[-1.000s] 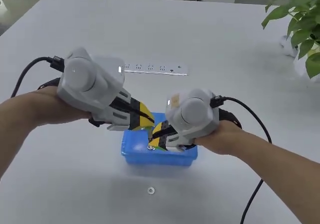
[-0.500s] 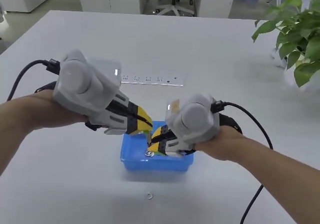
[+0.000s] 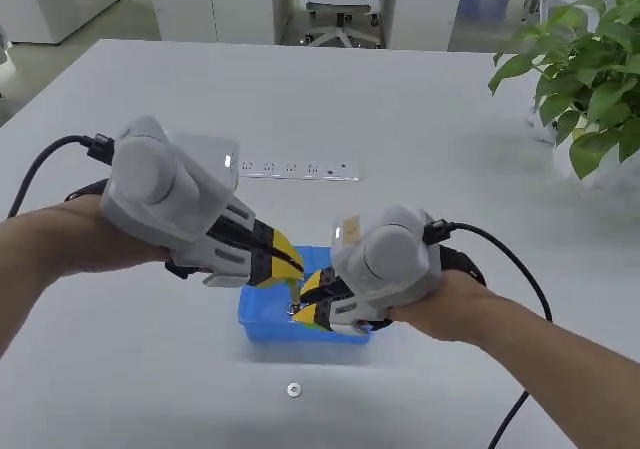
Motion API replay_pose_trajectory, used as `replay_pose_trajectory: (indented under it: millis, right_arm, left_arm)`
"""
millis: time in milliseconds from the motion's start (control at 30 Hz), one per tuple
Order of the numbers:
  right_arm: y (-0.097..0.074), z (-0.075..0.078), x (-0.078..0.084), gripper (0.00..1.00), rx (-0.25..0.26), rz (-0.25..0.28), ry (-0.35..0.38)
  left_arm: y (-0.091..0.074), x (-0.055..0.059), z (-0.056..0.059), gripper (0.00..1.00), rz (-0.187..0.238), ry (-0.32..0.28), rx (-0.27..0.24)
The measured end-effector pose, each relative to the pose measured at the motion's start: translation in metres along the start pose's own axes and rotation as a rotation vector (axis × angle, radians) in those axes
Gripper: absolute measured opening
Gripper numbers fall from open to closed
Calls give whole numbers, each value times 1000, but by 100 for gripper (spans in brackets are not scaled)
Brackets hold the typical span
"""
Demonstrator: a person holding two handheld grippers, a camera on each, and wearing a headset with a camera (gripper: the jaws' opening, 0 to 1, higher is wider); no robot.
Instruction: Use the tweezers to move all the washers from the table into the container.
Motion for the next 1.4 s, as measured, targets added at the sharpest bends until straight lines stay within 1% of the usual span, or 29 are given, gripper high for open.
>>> replay_pose_trajectory:
  millis: [233,333,733,1233,1267,1400]
  right_arm:
    - [1,-11,6,13,-11,9,16]
    - [2,-13,6,13,-13,17,22]
    - [8,-24,13,12,-41,11,26]
    - [17,-42,23,12,-67,0,46]
    - [18,-44,25,12,-70,-3,47]
    - [21,-49,29,12,-78,-6,56]
  left_arm:
    - [8,6,13,5,1,-7,29]
    - [10,8,17,5,10,-13,40]
    - [12,16,25,4,7,-30,57]
    - [16,30,41,4,-8,-54,82]
    - [16,33,44,4,-9,-61,84]
    - [17,36,47,4,-14,-68,86]
Point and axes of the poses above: the centre of the closed fingertips' face, and the gripper's own axes: y roughly forward along the fingers, z roughly to its right, x roughly out of its underside, the point moved 6 cm from there along -y, roughly backward along the fingers, and after that the axes turned 10 degrees about z, right-handed, at the moved point
